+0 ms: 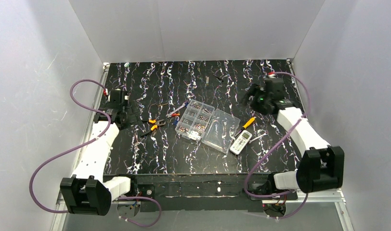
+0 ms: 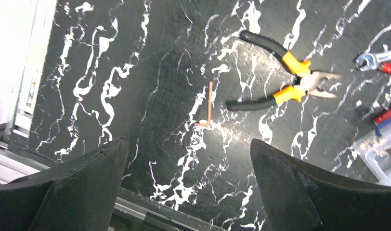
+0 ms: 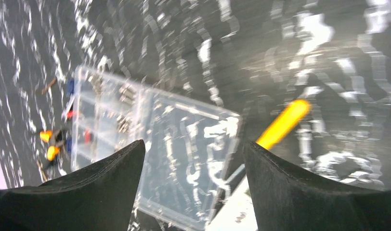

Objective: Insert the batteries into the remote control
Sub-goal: Move the distractor to the center of the board, then pick up the remote control from the center of the board.

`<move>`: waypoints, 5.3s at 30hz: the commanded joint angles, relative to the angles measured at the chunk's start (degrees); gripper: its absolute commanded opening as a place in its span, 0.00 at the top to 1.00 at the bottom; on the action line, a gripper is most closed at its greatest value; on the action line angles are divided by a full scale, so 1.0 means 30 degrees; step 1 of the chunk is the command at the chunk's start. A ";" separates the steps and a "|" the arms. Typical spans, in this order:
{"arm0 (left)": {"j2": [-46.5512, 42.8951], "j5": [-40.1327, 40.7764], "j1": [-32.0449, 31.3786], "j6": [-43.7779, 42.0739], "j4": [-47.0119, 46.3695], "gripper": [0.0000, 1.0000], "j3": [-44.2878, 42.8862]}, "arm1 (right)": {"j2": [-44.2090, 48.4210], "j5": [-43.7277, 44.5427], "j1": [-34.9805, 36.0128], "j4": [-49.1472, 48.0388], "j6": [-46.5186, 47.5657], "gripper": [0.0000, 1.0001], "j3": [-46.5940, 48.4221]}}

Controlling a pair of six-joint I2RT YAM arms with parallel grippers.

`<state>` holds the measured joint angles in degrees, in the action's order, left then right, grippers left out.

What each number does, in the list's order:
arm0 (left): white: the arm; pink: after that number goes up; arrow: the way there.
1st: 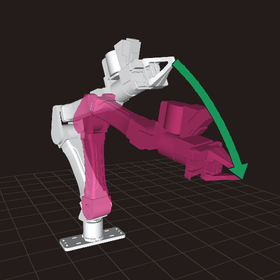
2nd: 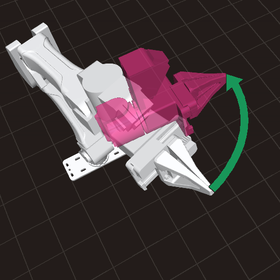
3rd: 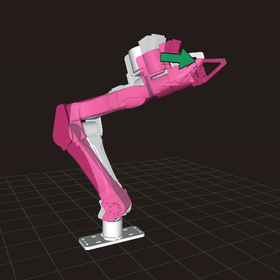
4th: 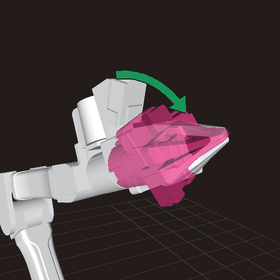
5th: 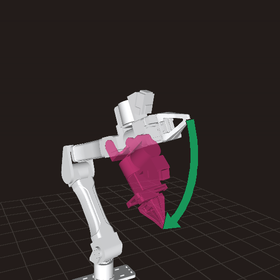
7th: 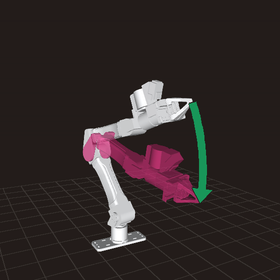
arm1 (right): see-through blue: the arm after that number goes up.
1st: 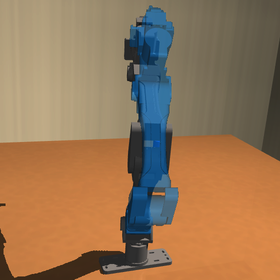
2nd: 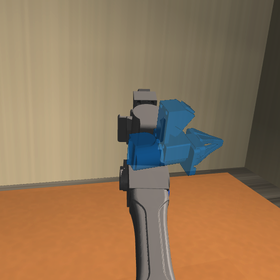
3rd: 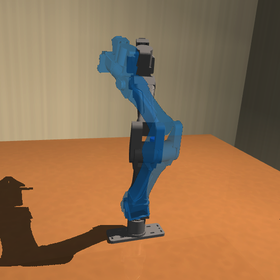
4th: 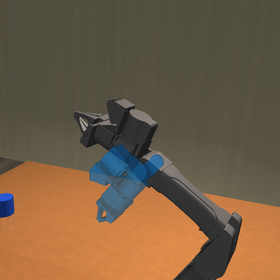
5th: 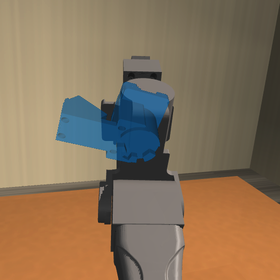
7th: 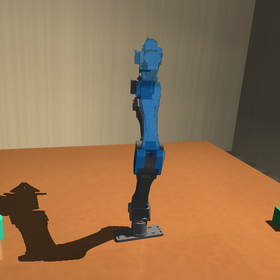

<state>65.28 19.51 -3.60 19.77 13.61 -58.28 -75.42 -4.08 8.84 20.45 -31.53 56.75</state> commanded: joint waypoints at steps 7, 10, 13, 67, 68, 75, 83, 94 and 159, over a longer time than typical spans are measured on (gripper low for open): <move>-0.1392 -0.3339 0.0056 0.0726 0.2300 0.01 0.0812 | -0.6005 0.0904 0.6262 0.2728 -0.3254 0.28 0.4922; -0.1650 -0.3610 0.0056 0.0780 0.2519 0.00 0.1088 | -0.7475 0.1202 0.6876 0.3368 -0.3546 0.29 0.6123; -0.2017 -0.3480 0.0054 0.0609 0.2710 0.00 0.1194 | -0.8519 0.1020 0.7054 0.3575 -0.3872 0.31 0.6807; -0.2475 -0.3206 0.0056 0.0747 0.3204 0.00 0.2382 | -1.4594 0.5922 0.6010 0.6549 -0.2160 0.99 1.3134; -0.2404 -0.3219 0.0056 0.0776 0.3247 0.01 0.2341 | -1.4661 0.5895 0.5863 0.6515 -0.2101 0.99 1.3222; -0.2046 -0.3565 0.0052 0.0819 0.3375 0.01 0.1883 | -1.4607 0.5304 0.5577 0.5949 -0.0896 0.78 1.3779; -0.1624 -0.2693 0.0041 0.0208 0.3810 0.01 0.0727 | -0.9098 0.5010 0.5535 0.3645 0.0222 0.44 0.9956; -0.0723 -0.4641 0.0049 0.0968 0.3606 0.00 -0.0215 | -0.3406 0.4570 0.2158 0.6640 -0.1718 0.47 0.3764; 0.1219 -1.5276 -0.1922 0.7952 -0.0053 0.00 -0.3237 | 0.3880 -0.6828 0.5435 0.1860 0.2921 0.99 -0.1775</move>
<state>66.85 -17.58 -4.71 36.25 14.83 -64.03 -61.23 -11.86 19.29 34.35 -29.56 44.16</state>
